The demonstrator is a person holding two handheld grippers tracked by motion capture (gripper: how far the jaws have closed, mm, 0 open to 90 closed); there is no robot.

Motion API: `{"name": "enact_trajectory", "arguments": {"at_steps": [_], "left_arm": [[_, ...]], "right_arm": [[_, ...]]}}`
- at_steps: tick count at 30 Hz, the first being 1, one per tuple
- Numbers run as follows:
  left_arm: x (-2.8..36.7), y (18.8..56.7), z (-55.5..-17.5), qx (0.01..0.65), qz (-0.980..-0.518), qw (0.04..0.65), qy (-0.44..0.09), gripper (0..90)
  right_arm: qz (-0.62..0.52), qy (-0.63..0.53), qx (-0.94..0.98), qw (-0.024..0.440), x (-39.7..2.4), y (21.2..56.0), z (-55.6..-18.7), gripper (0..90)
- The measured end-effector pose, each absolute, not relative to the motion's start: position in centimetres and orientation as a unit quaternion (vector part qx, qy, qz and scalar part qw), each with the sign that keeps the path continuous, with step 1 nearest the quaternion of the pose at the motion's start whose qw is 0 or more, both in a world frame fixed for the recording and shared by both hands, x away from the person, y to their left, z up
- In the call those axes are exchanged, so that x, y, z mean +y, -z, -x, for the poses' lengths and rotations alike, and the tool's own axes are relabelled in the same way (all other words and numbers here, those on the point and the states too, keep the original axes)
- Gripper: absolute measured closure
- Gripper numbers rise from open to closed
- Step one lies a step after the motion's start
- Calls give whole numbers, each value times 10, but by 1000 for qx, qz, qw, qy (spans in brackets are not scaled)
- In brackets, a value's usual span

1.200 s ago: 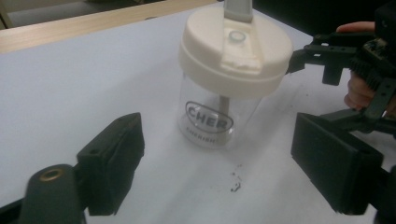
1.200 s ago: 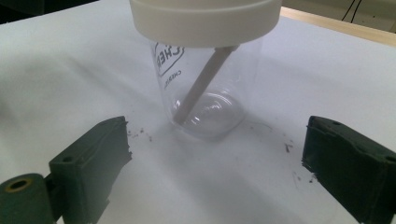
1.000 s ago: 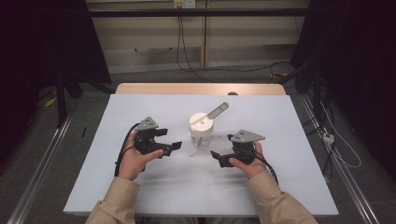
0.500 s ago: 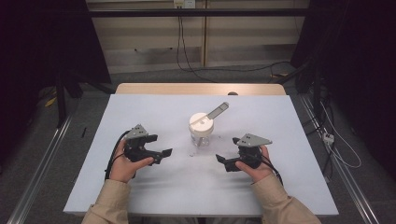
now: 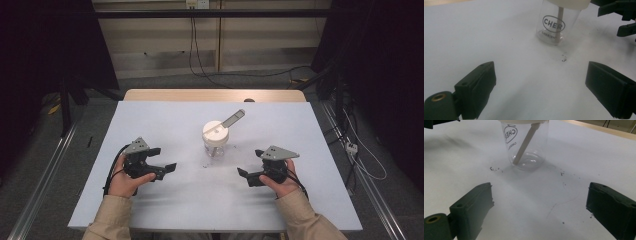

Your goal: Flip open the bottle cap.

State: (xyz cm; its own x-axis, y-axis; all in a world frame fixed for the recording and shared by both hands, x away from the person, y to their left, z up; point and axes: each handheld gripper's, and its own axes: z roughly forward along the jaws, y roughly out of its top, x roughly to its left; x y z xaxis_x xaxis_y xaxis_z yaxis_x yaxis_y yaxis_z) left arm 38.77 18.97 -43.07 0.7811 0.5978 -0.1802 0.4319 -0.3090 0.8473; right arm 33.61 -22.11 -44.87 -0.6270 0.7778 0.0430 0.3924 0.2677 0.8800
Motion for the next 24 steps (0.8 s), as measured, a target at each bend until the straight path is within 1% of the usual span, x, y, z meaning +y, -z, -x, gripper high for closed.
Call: {"name": "enact_trajectory", "arguments": {"at_steps": [24], "left_arm": [[213, 436, -377, 325, -802, 491, -99, 82]], "right_arm": [[-392, -470, 762, 212, -252, 451, -321, 63]]}}
